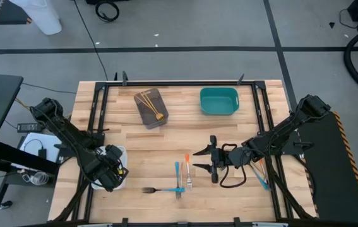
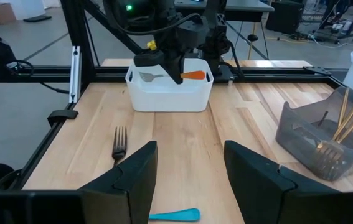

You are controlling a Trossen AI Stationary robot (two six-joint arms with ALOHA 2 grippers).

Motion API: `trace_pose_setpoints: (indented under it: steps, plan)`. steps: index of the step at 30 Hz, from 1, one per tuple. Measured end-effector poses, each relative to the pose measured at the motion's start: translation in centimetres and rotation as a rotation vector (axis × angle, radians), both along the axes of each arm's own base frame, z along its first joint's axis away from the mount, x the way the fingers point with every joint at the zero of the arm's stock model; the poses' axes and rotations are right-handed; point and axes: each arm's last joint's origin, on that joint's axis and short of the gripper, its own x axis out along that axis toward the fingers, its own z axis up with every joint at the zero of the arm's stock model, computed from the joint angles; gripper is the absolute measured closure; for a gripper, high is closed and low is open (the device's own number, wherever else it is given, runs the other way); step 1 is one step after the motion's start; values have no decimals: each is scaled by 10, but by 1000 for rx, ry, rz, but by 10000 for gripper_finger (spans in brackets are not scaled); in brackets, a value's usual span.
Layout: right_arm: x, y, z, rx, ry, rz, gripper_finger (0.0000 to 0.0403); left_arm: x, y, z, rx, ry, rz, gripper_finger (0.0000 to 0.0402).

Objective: Sort silverware by color (type)
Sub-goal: Put the orange fork into the white bin

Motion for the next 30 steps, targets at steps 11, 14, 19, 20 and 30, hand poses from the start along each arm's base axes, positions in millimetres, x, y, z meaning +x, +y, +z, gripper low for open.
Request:
trace_pose_setpoints:
  steps: [11,14,19,20,30]
  plan:
    - [0,0,0,0,-1,0,206,-7,7,-22,1,20,23,385]
    - [0,0,0,0,-1,0,206,-6,7,-22,-2,13,34,384]
    - [0,0,0,0,-1,0,206,-6,7,-22,-3,6,42,350]
    - [0,0,0,1,-1,0,206,-6,7,-22,-4,3,42,339]
    - [0,0,0,0,-1,0,206,-2,2,-7,-1,7,5,257]
